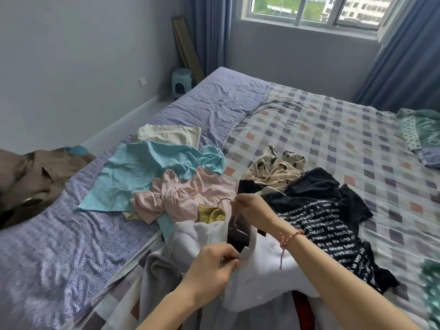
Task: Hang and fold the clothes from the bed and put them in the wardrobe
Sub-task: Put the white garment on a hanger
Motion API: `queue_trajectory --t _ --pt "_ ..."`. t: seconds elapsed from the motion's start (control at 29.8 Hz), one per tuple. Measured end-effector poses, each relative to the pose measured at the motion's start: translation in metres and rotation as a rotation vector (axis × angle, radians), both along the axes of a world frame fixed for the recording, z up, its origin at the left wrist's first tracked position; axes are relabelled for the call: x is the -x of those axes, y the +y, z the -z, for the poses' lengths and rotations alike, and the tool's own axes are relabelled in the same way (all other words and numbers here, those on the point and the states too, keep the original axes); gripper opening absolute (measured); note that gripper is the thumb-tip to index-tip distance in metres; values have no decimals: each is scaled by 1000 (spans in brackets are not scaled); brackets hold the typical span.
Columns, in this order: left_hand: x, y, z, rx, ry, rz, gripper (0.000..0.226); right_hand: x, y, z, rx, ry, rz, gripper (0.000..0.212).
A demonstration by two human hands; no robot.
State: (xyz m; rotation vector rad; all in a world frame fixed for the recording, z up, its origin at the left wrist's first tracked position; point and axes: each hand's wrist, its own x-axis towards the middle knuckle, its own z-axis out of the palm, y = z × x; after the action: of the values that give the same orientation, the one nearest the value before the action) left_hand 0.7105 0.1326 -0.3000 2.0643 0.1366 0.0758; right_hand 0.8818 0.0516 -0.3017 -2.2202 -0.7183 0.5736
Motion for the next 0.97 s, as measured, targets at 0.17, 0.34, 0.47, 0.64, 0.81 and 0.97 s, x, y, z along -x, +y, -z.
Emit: queue_trajectory --t 0.17,0.34,0.47,0.64,0.81,0.97 --pt "-17 15 -6 -229 -190 -213 14 17 -27 -97 -460 141 48 33" --pt "-30 27 -57 -396 -385 -363 73 32 -57 -183 -638 16 42 32" --pt "-38 25 -112 -255 -91 -399 74 53 -64 -227 -663 -13 -33 34" --pt "-10 11 -164 -634 -30 -237 28 97 -80 -259 -627 -86 -55 34" --pt "19 -32 -231 -691 -276 -159 29 116 -71 -272 -521 -110 -19 35" --pt "34 -29 -274 -572 -278 -43 43 132 -77 -332 -562 -198 26 32"
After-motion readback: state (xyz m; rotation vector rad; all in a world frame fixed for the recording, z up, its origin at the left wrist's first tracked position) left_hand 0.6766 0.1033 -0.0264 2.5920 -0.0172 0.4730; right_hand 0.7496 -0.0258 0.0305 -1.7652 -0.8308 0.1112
